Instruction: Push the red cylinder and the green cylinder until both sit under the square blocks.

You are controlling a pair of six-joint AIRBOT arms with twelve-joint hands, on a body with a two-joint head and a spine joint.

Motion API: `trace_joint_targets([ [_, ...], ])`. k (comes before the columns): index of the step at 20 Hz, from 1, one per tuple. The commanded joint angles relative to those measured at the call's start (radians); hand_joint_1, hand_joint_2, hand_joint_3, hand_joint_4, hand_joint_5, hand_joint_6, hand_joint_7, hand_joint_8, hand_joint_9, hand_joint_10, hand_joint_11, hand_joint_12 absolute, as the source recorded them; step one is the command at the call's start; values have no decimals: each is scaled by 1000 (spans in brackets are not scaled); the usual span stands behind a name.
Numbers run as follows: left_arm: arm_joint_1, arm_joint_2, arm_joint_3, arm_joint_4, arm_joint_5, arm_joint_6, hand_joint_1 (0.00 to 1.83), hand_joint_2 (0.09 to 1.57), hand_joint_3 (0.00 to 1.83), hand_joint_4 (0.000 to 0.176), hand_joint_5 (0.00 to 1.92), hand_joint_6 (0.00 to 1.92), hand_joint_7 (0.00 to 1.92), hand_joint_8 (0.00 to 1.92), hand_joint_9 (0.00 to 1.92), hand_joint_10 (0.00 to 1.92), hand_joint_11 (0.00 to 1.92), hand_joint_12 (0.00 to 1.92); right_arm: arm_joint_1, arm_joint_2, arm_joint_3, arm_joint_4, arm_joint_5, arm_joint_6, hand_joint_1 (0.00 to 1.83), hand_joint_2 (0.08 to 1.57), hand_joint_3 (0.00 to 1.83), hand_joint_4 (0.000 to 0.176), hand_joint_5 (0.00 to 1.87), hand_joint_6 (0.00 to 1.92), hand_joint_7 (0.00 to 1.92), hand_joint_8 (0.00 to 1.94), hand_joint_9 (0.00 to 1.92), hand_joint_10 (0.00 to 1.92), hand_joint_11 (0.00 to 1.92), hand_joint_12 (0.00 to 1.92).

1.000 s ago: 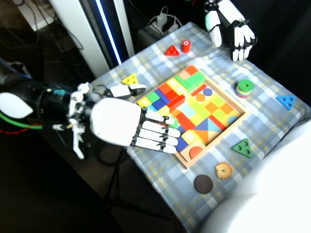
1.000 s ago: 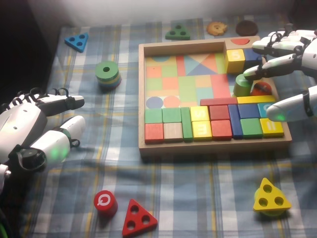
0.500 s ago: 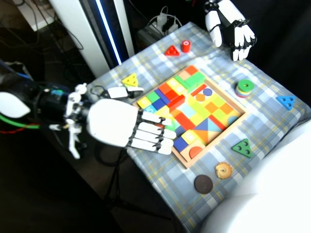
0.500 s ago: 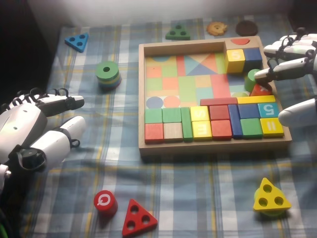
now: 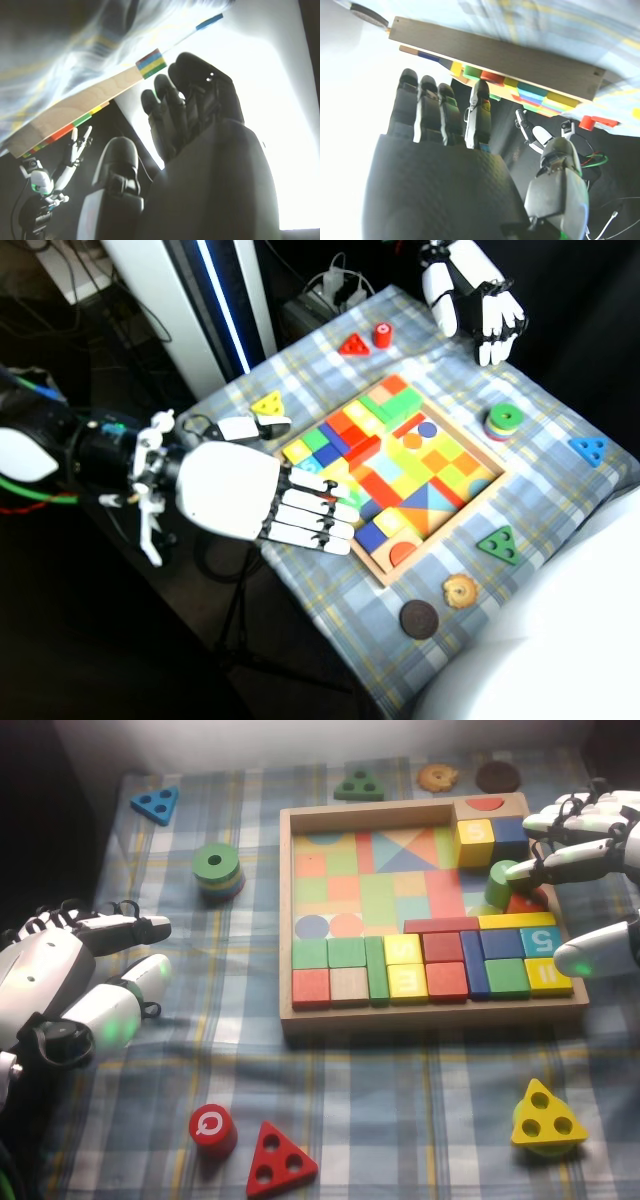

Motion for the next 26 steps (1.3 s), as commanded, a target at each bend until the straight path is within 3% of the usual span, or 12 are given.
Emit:
trace_joint_targets([
  [1, -3, -4, 5, 39, -112, -7, 319, 1532, 3, 0, 629, 3, 542, 2, 143, 747, 0, 1457, 5, -8, 1, 15, 69, 2, 0, 928, 11, 152, 376, 0, 1, 0, 0, 0, 0, 0],
  [2, -3, -4, 5, 39, -112, -7, 326, 1531, 2, 0, 629, 3, 543, 2, 145, 757, 0, 1476, 7, -10, 1, 15, 73, 2, 0, 940, 15, 142, 377, 1, 0, 0, 0, 0, 0, 0],
  [3, -3, -4, 5, 39, -112, -7, 326, 1528, 1, 0, 633, 4, 543, 2, 148, 760, 0, 1481, 10, -11, 1, 14, 75, 2, 0, 946, 16, 150, 363, 0, 0, 0, 0, 0, 0, 0],
  [5, -3, -4, 4, 39, -112, -7, 296, 1539, 5, 0, 614, 1, 530, 1, 140, 743, 0, 1424, 14, -10, 1, 14, 79, 2, 0, 942, 11, 125, 355, 0, 0, 0, 0, 0, 0, 0],
  [9, -3, -4, 4, 38, -112, -7, 365, 1526, 0, 0, 630, 4, 555, 4, 175, 738, 0, 1500, 27, -9, 7, 17, 84, 2, 0, 938, 5, 168, 345, 0, 2, 0, 0, 0, 0, 0],
  [10, -3, -5, 4, 37, -112, -7, 349, 1528, 0, 0, 626, 2, 553, 2, 170, 736, 0, 1507, 27, -13, 13, 26, 89, 2, 0, 955, 12, 148, 341, 0, 0, 0, 0, 0, 0, 0],
  [12, -3, -5, 4, 36, -112, -7, 326, 1530, 0, 0, 616, 1, 551, 2, 169, 735, 0, 1494, 27, -22, 22, 43, 98, -3, 0, 952, 9, 138, 342, 1, 0, 0, 0, 0, 0, 0],
  [13, -3, -5, 4, 36, -113, -7, 352, 1523, 0, 0, 614, 0, 545, 2, 167, 728, 0, 1477, 27, -26, 25, 52, 100, -7, 0, 942, 3, 152, 338, 0, 0, 0, 0, 0, 0, 0],
  [14, -3, -5, 4, 36, -113, -7, 356, 1522, 0, 0, 614, 0, 546, 3, 172, 729, 0, 1476, 27, -32, 30, 62, 104, -10, 0, 951, 7, 139, 339, 1, 0, 0, 0, 0, 0, 0],
  [16, -3, -5, 4, 35, -113, -8, 383, 1515, 0, 0, 622, 2, 557, 4, 184, 736, 0, 1535, 27, -41, 37, 70, 110, -11, 0, 959, 9, 144, 336, 0, 0, 0, 0, 0, 0, 0],
  [20, -3, -5, 4, 34, -113, -8, 379, 1513, 0, 0, 621, 1, 537, 1, 168, 732, 0, 1511, 27, -47, 43, 81, 118, -12, 0, 955, 5, 174, 323, 0, 0, 0, 0, 0, 0, 0],
  [26, -2, -5, 4, 34, -113, -12, 357, 1513, 0, 0, 613, 2, 552, 2, 164, 746, 0, 1467, 34, -21, 29, 81, 120, -12, 0, 953, 3, 171, 319, 4, 0, 0, 0, 0, 0, 0],
])
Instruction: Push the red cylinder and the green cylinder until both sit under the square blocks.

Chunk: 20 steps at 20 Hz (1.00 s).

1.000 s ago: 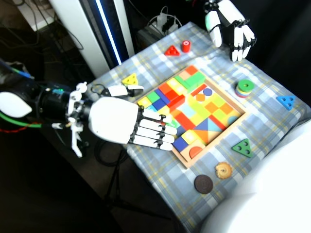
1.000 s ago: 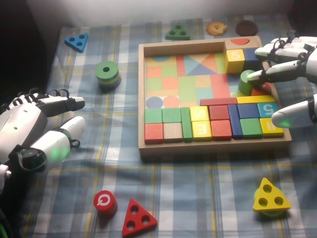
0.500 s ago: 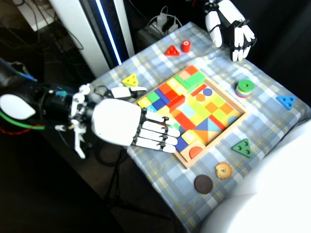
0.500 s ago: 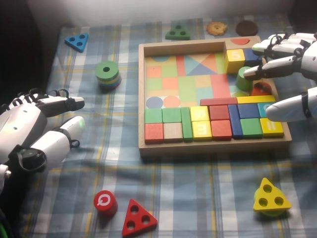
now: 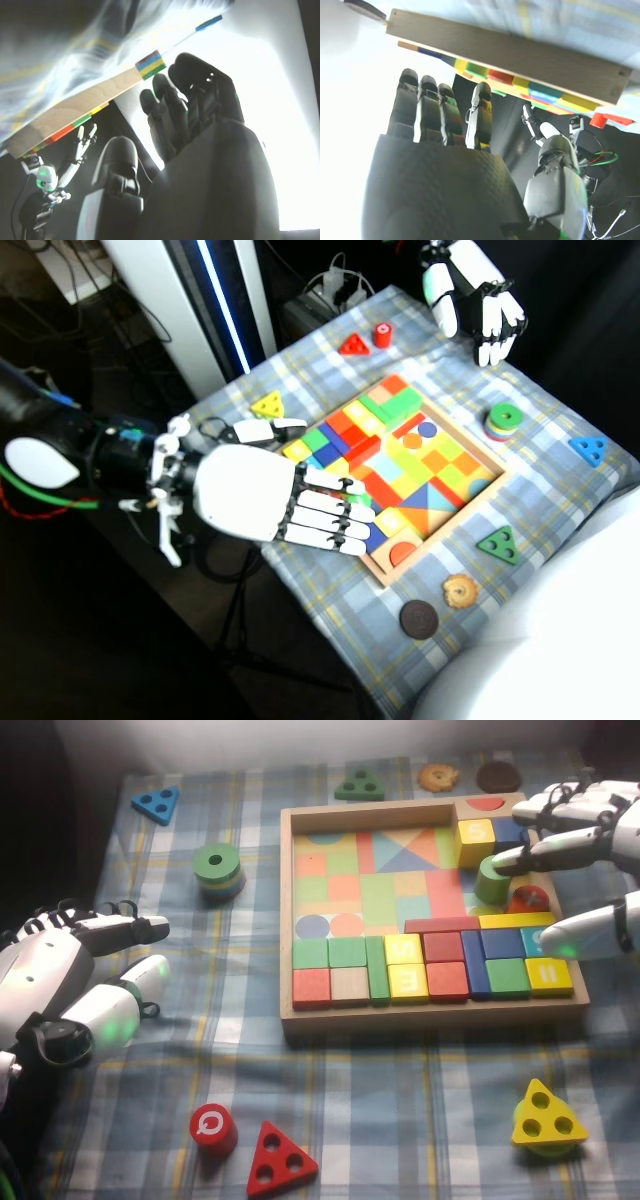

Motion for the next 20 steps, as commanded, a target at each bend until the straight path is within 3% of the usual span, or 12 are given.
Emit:
trace_joint_targets([
  [1, -2, -5, 5, 40, -114, -9, 381, 1514, 0, 0, 624, 5, 551, 1, 166, 739, 0, 1482, 22, 3, -4, 37, 107, -3, 0, 952, 2, 175, 338, 11, 0, 0, 0, 0, 0, 0],
  [2, -2, -5, 4, 39, -114, -9, 349, 1516, 0, 0, 618, 2, 550, 1, 166, 737, 0, 1503, 25, 5, -5, 37, 110, -3, 0, 940, 0, 176, 358, 17, 15, 6, 0, 0, 0, 0],
  [4, -1, -5, 4, 39, -115, -10, 396, 1510, 0, 0, 630, 4, 555, 1, 173, 745, 0, 1530, 32, 6, -7, 39, 118, -9, 0, 918, 0, 154, 358, 11, 4, 0, 0, 0, 0, 0],
  [7, -1, -7, 4, 39, -115, -13, 398, 1511, 0, 0, 632, 4, 555, 1, 172, 747, 0, 1532, 33, -14, 1, 50, 117, -30, 0, 943, 2, 146, 361, 10, 0, 0, 0, 0, 0, 0],
  [8, -1, -7, 4, 39, -115, -14, 352, 1512, 0, 0, 628, 2, 545, 3, 165, 737, 0, 1476, 32, -26, 11, 51, 115, -30, 0, 923, 0, 170, 345, 3, 0, 0, 0, 0, 0, 0],
  [9, -1, -7, 4, 39, -115, -16, 333, 1518, 1, 0, 619, 1, 532, 1, 148, 740, 0, 1441, 32, -35, 17, 51, 111, -30, 0, 923, 0, 175, 322, 0, 0, 0, 0, 0, 0, 0],
  [18, 0, -6, 4, 39, -112, -16, 348, 1522, 0, 0, 624, 2, 547, 1, 153, 794, 0, 1552, 28, -44, 36, 50, 89, -30, 0, 948, 6, 175, 319, 2, 0, 0, 0, 0, 0, 0],
  [20, 0, -6, 5, 40, -113, -16, 363, 1512, 0, 0, 626, 1, 548, 1, 159, 785, 0, 1529, 28, -44, 37, 50, 85, -30, 0, 967, 13, 154, 321, 3, 0, 0, 0, 0, 0, 0],
])
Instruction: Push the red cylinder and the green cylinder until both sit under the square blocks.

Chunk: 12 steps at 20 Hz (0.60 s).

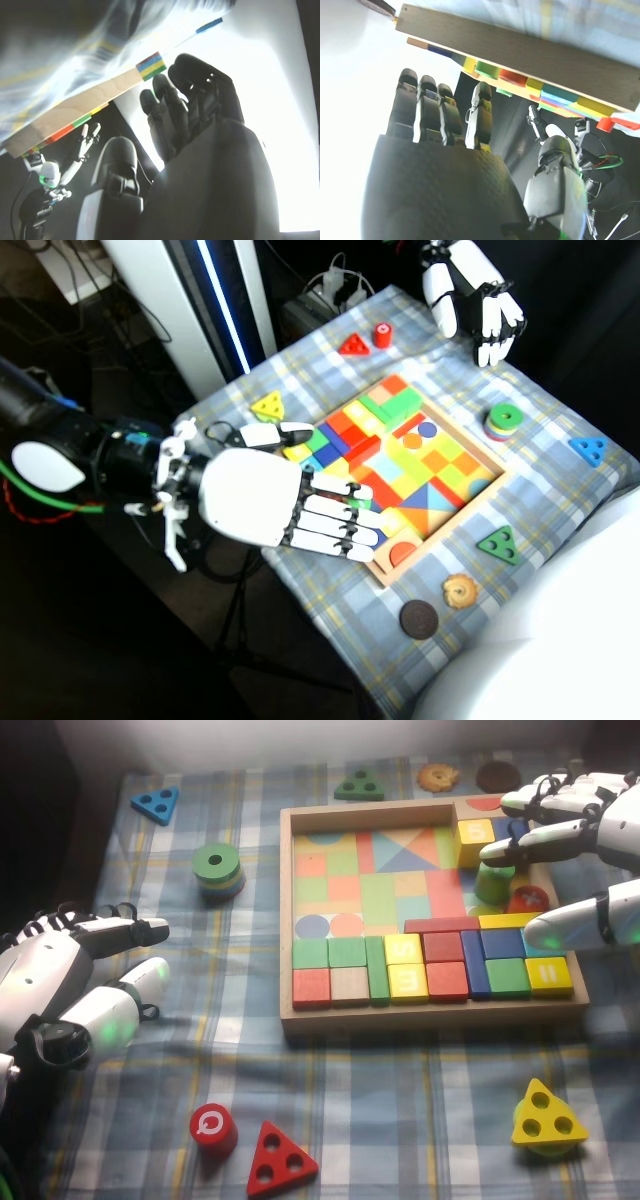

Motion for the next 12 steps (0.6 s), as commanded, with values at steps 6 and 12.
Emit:
trace_joint_targets([
  [6, -6, -6, 5, 39, -113, -5, 378, 1521, 2, 0, 615, 7, 538, 2, 175, 730, 0, 1501, -15, 4, 3, 34, 73, -2, 0, 969, 7, 153, 343, 7, 0, 0, 0, 0, 0, 0],
  [12, -6, -6, 6, 39, -111, -5, 369, 1523, 3, 0, 625, 4, 543, 3, 160, 769, 0, 1571, -24, 16, -23, 11, 66, -1, 0, 971, 5, 174, 349, 1, 0, 0, 0, 0, 0, 0],
])
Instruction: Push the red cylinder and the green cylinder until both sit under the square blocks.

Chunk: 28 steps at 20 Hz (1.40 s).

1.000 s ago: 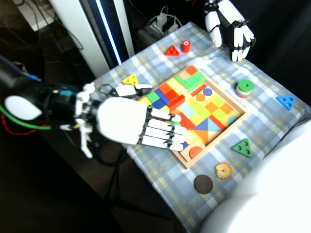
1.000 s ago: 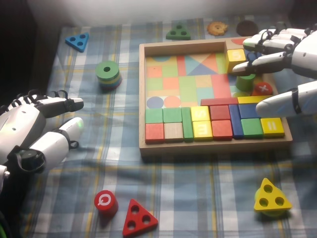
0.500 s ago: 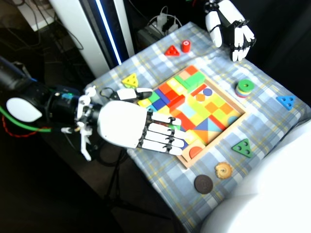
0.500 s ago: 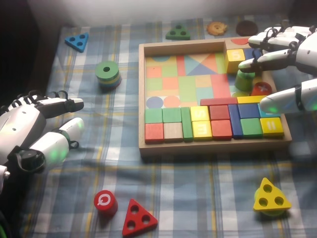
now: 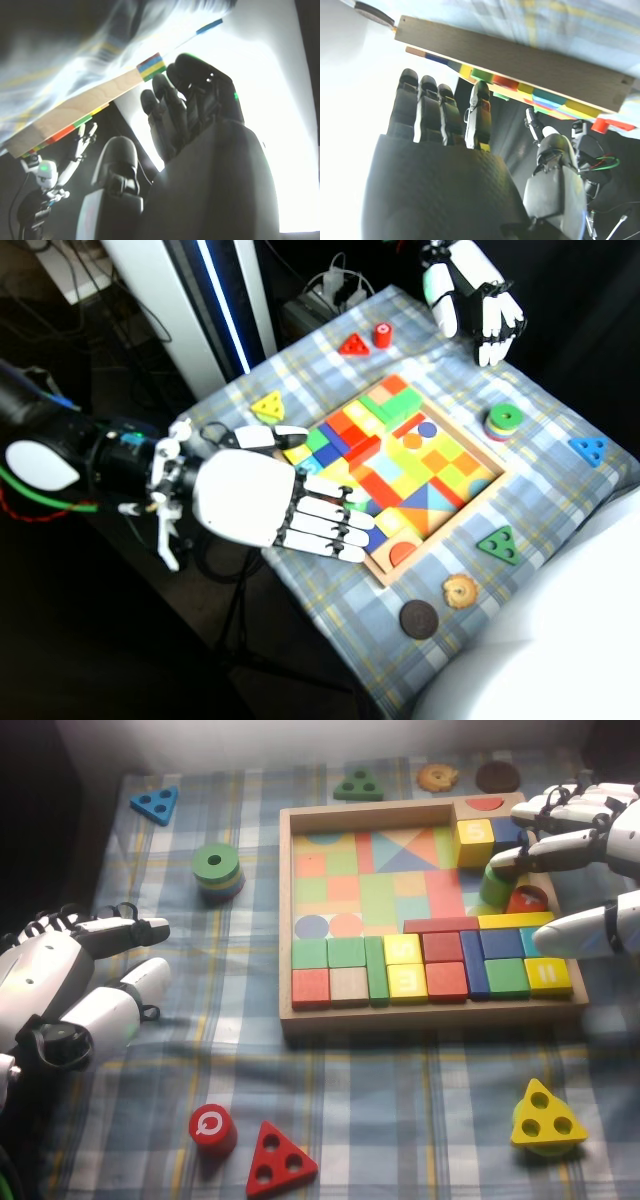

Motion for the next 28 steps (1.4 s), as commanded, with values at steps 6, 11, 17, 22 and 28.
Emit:
trace_joint_targets([
  [6, -6, -7, 9, 38, -112, -6, 369, 1518, 0, 0, 619, 4, 542, 1, 153, 776, 0, 1513, 2, -3, -15, 0, 77, 5, 0, 927, 0, 176, 320, 1, 0, 0, 0, 0, 0, 0],
  [11, -6, -6, 10, 39, -113, -6, 387, 1520, 1, 0, 627, 3, 552, 3, 144, 800, 0, 1537, -11, 16, -32, -33, 76, 56, 0, 944, 0, 160, 340, 7, 0, 0, 0, 0, 0, 0],
  [17, -6, -4, 10, 38, -113, -6, 352, 1532, 3, 0, 620, 2, 530, 4, 158, 692, 0, 1321, -22, 43, -60, -44, 76, 60, 0, 953, 2, 170, 353, 8, 0, 0, 0, 0, 0, 0],
  [22, -6, -5, 9, 36, -112, -6, 386, 1520, 0, 0, 622, 6, 534, 5, 153, 733, 0, 1436, -13, 44, -58, -36, 82, 42, 0, 937, 0, 173, 369, 10, 4, 1, 0, 0, 0, 0],
  [28, -6, -4, 9, 34, -117, -6, 329, 1539, 4, 0, 612, 1, 538, 1, 161, 672, 0, 1311, -2, 64, -64, -15, 103, 37, 0, 951, 1, 173, 346, 0, 0, 0, 0, 0, 0, 0],
])
